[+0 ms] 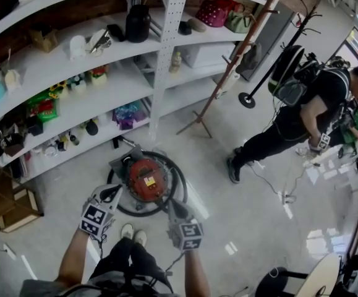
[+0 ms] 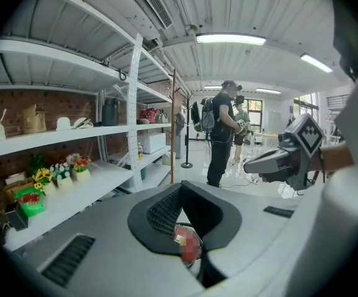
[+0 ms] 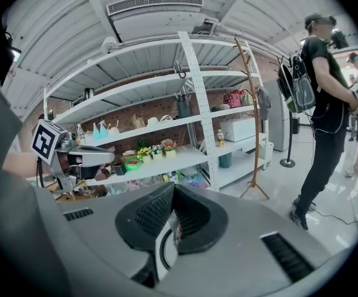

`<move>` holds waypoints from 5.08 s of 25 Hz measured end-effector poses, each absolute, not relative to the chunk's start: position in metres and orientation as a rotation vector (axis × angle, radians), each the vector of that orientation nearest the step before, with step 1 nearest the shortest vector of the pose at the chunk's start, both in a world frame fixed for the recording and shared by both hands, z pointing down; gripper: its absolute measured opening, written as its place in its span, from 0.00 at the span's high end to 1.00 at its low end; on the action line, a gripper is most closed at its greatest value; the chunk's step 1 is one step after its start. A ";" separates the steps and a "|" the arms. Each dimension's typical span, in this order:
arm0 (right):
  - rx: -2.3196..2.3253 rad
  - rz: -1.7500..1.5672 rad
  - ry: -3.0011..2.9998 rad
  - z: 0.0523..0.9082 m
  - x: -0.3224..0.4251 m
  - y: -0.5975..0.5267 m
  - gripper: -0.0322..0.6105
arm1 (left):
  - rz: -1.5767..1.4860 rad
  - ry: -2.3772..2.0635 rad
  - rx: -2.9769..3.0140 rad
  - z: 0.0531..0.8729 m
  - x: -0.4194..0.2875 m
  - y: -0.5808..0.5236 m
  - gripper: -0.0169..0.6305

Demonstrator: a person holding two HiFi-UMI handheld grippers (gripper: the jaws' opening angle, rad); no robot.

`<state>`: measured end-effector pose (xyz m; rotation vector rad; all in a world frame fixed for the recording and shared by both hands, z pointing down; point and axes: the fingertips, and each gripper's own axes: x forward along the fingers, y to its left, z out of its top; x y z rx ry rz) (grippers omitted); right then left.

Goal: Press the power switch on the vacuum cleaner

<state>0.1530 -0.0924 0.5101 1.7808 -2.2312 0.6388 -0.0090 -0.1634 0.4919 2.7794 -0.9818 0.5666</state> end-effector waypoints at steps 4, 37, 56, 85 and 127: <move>1.775 0.649 -2.229 0.519 0.150 -0.102 0.93 | 0.577 -0.960 2.768 0.503 -0.008 -0.171 0.96; 1.709 0.838 -2.142 0.664 0.157 -0.160 0.93 | 0.650 -0.894 2.671 0.630 0.004 -0.240 0.96; 1.663 0.852 -2.131 0.755 0.166 -0.192 0.93 | 0.690 -0.876 2.601 0.726 0.005 -0.249 0.96; 1.634 0.831 -2.120 0.865 0.167 -0.215 0.93 | 0.705 -0.849 2.590 0.825 0.000 -0.246 0.96; 1.622 0.884 -2.090 0.983 0.164 -0.246 0.93 | 0.685 -0.861 2.583 0.875 -0.014 -0.241 0.96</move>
